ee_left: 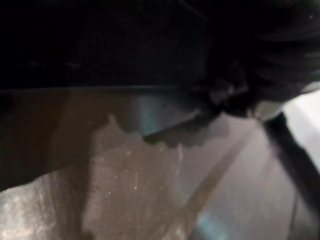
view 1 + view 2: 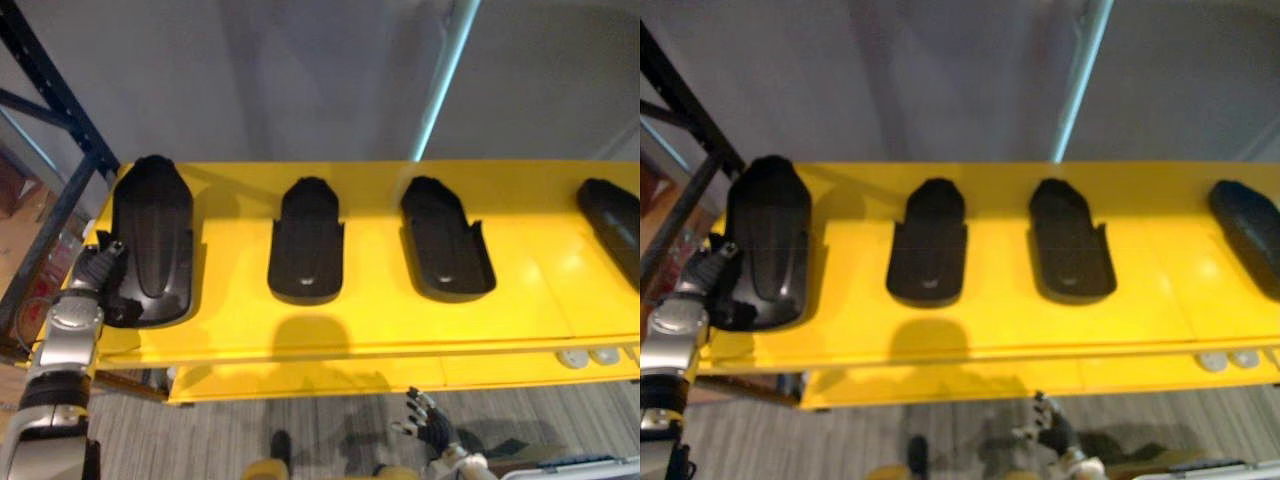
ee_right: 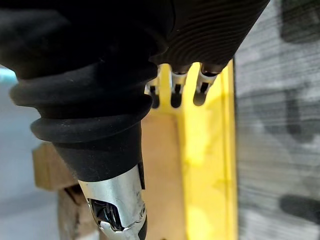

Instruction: Walk over and take plastic housings, then place them on the shelf

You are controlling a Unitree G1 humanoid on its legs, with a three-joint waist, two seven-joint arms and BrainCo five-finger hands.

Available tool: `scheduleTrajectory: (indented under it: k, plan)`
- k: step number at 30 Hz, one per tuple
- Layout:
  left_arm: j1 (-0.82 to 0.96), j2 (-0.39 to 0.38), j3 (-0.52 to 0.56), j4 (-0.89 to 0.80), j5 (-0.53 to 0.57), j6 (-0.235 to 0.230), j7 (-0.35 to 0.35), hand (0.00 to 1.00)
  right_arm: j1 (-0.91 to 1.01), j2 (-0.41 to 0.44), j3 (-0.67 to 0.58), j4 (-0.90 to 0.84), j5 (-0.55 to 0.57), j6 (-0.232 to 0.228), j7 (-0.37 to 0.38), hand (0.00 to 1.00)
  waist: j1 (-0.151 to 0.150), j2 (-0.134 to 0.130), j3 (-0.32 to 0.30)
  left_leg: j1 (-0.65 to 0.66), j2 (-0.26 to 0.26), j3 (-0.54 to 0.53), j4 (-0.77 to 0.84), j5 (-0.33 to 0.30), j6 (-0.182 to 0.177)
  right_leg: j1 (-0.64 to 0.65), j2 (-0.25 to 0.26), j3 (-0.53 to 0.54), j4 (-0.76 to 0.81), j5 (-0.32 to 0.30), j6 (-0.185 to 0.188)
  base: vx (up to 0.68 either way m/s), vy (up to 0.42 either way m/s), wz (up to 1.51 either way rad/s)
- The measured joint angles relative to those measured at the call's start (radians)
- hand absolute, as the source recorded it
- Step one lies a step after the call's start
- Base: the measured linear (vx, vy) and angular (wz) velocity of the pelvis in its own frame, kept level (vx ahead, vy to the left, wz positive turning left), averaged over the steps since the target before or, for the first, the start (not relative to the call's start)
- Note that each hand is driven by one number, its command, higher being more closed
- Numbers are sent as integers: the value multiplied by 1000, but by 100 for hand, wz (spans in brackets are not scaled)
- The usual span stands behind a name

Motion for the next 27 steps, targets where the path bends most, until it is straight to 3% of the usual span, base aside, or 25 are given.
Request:
scheduleTrajectory:
  k: [1,2,4,7,9,10,11,14,19,20,21,22,23,25,27]
  plan:
    - [1,-28,3,-38,5,0,-1,100,6,-18,-6,0,-8,-11,1,0,-9,13,9,-12,0,22,6,-1,0,19,5,-20,-1,-29,7,-170,-52,90]
    - [4,-64,3,-65,13,-1,-4,100,6,-30,-19,0,-7,-12,-7,0,-12,40,27,-8,33,89,3,-30,27,35,13,-59,15,-33,26,-181,-63,84]
    - [7,-98,1,-73,26,-1,-13,100,12,-43,-29,-26,3,-14,-23,0,-22,54,34,-6,55,199,-19,-71,36,54,2,-116,-3,-28,32,-183,-54,74]
    - [5,-100,0,-73,48,-3,-17,100,-16,-42,-87,-38,18,-39,-53,0,-36,40,35,0,70,296,91,-71,48,5,-77,-159,26,-19,30,-104,26,51]
    - [3,-100,-1,-73,49,-6,-19,100,-9,-58,-108,-37,23,-50,-56,0,-48,62,28,66,109,329,79,-25,22,-2,-79,-164,41,-9,47,40,86,39]
    - [-5,-96,-1,-73,50,-11,-19,100,-8,-69,-123,-32,22,-58,-56,0,-58,95,17,108,114,307,-8,-36,-14,-3,-66,-173,39,-2,58,41,182,42]
    - [-25,-88,-1,-73,50,-14,-19,100,-6,-46,-139,-29,22,-73,-56,0,-67,85,17,112,102,306,-42,-33,-18,-1,-67,-192,35,8,64,2,221,39]
    - [-41,-87,-11,-65,48,-19,-19,100,4,-2,-145,-29,8,-107,-56,0,-57,48,8,121,70,304,-62,-28,-20,4,-82,-191,20,28,77,-26,148,11]
    - [-42,-87,-57,-50,46,-30,-27,100,4,7,-114,-51,-5,-131,-74,0,-59,48,-9,171,28,306,-140,6,0,8,-106,-161,27,30,71,-57,101,-4]
    - [-45,-88,-67,-44,31,-35,-24,100,16,18,-91,-90,-5,-132,-73,0,-64,49,-10,168,32,304,-140,9,1,-3,-97,-134,39,15,51,-79,18,10]
    - [-63,-90,-97,-17,9,-42,-21,100,39,35,-65,-139,-5,-133,-73,0,-71,51,-14,162,41,287,-141,15,2,-22,-56,-35,46,-22,15,-94,-11,26]
    - [-73,-94,-111,-9,9,-45,-16,100,52,44,-52,-160,-5,-134,-71,0,-82,48,-15,159,42,275,-145,19,0,-29,-35,19,47,-36,7,-133,-76,50]
    - [-76,-110,-133,-6,8,-54,3,100,68,54,-22,-182,-4,-144,-67,0,-94,35,-24,158,42,263,-147,21,-1,-33,-24,52,59,-45,19,-89,-73,29]
    - [-73,-162,-132,-15,-3,-72,48,100,83,75,2,-192,4,-146,-53,0,-85,25,-34,156,51,256,-147,26,-9,-33,-12,56,54,-44,20,-28,-48,10]
    - [-69,-207,-129,-54,-1,-75,73,100,81,89,14,-194,5,-145,-50,0,-94,19,-41,130,57,239,-147,30,-14,-35,-4,36,40,-35,24,15,-37,24]
